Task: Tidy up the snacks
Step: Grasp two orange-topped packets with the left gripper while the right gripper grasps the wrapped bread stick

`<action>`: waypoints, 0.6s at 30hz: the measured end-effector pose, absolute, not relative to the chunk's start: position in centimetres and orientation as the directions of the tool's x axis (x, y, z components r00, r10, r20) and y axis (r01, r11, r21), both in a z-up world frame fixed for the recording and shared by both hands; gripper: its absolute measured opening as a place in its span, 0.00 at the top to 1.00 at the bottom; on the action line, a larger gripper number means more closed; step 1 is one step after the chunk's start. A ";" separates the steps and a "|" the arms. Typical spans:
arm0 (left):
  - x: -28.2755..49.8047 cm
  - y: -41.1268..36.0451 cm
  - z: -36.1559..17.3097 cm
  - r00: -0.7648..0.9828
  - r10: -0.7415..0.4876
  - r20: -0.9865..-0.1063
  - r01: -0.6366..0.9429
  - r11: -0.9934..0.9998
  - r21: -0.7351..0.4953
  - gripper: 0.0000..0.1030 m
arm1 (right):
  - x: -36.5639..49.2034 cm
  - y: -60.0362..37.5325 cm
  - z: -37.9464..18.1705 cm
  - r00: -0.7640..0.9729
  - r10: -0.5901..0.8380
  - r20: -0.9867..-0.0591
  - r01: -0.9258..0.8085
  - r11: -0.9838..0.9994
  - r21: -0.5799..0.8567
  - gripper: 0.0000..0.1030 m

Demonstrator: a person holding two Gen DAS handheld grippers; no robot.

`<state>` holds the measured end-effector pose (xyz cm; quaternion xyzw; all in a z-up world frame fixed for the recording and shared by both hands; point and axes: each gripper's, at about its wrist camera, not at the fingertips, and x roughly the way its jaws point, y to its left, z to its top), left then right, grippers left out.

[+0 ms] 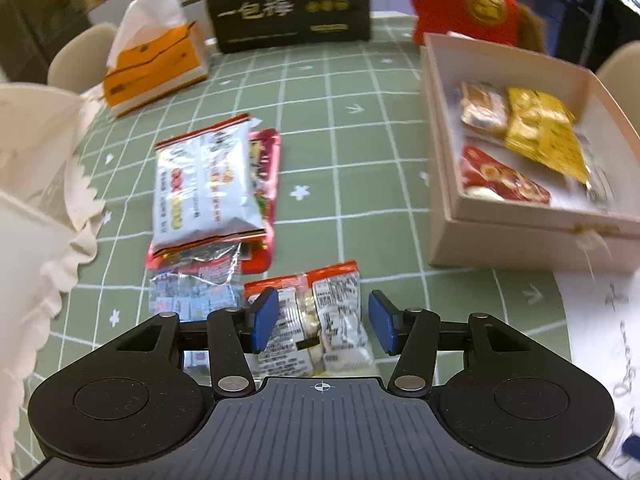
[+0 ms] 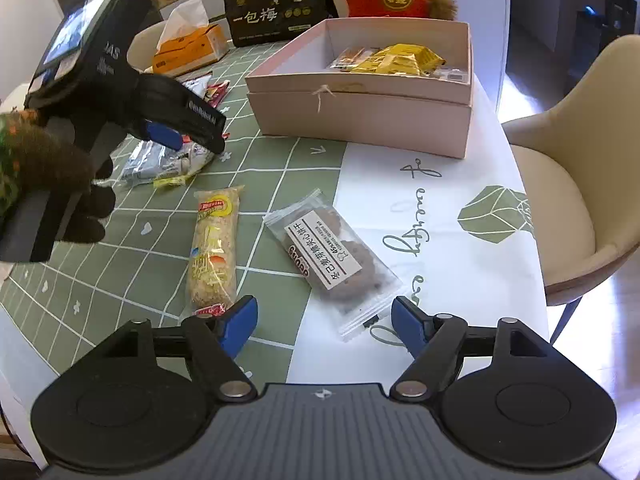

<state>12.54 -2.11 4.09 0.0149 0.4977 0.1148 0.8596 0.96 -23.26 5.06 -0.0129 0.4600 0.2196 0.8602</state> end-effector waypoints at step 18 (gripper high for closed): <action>9.9 4.2 6.7 0.558 -0.027 -0.829 -0.328 0.911 -0.251 0.44 | 0.8 -22.1 4.9 0.485 0.339 -0.806 -0.434 0.893 0.114 0.21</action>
